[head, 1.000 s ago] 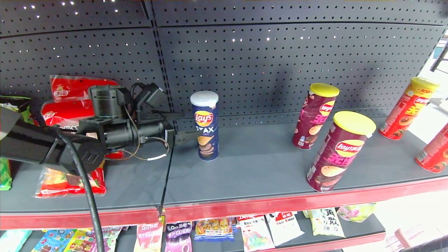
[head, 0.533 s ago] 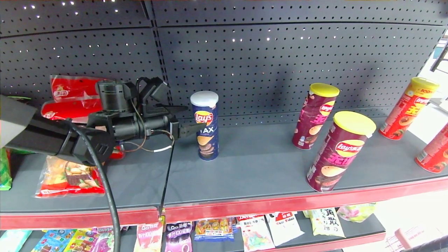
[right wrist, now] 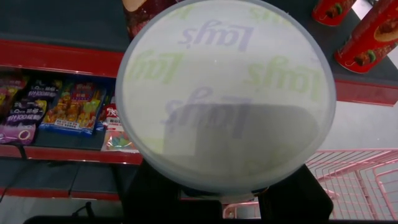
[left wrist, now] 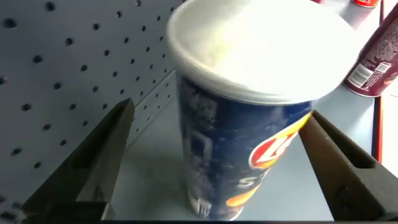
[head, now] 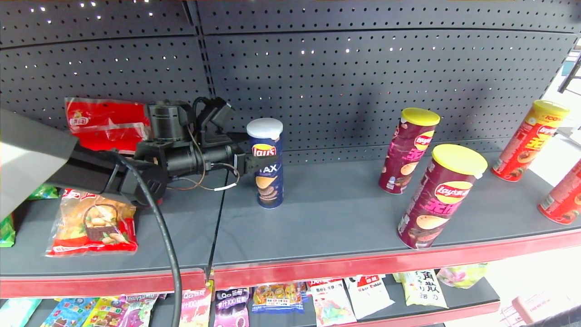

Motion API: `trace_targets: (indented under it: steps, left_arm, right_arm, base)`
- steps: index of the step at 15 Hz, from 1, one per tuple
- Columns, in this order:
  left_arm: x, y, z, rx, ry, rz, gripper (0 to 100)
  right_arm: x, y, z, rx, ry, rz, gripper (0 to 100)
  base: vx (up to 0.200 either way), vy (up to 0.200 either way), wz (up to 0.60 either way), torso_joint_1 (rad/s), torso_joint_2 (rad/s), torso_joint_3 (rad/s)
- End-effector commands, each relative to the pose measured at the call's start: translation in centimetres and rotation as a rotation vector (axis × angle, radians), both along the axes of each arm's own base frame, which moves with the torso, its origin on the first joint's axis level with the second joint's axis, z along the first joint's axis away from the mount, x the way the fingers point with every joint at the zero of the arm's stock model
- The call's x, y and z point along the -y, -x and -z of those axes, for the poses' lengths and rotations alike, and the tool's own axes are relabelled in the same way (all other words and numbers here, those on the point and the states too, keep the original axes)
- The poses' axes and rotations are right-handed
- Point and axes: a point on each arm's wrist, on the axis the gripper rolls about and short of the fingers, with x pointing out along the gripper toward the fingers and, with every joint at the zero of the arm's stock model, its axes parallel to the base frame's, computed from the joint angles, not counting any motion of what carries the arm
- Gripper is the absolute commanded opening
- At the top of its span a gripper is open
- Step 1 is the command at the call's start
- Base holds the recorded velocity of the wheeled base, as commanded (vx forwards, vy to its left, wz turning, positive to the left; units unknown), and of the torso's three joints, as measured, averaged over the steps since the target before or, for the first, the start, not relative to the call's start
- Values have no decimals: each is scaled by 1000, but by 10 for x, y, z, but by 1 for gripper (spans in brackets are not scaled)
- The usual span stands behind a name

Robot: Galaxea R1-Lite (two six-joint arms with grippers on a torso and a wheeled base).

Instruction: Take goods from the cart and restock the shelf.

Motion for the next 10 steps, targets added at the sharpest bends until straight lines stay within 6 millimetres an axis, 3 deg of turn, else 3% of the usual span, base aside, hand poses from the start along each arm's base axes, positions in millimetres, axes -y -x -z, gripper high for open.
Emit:
trace_targets:
  steps: [1, 6, 7, 10]
  left_arm:
    - [3, -4, 3, -3, -1, 4, 100]
    - [5, -6, 2, -12, 13, -8, 100]
    - [7, -5, 1, -22, 26, -6, 0]
    - [10, -3, 2, -39, 29, 2, 0]
  right_arm:
    - [0, -1, 0, -6, 1, 0, 0]
    - [0, -1, 0, -9, 2, 0, 0]
    - [0, -1, 0, -12, 2, 0, 0]
    - [0, -2, -1, -15, 3, 0, 0]
  base:
    - [0, 0, 0, 0, 0, 0]
    - [0, 0, 0, 0, 0, 0]
    - [0, 0, 0, 0, 0, 0]
    - [0, 0, 0, 0, 0, 0]
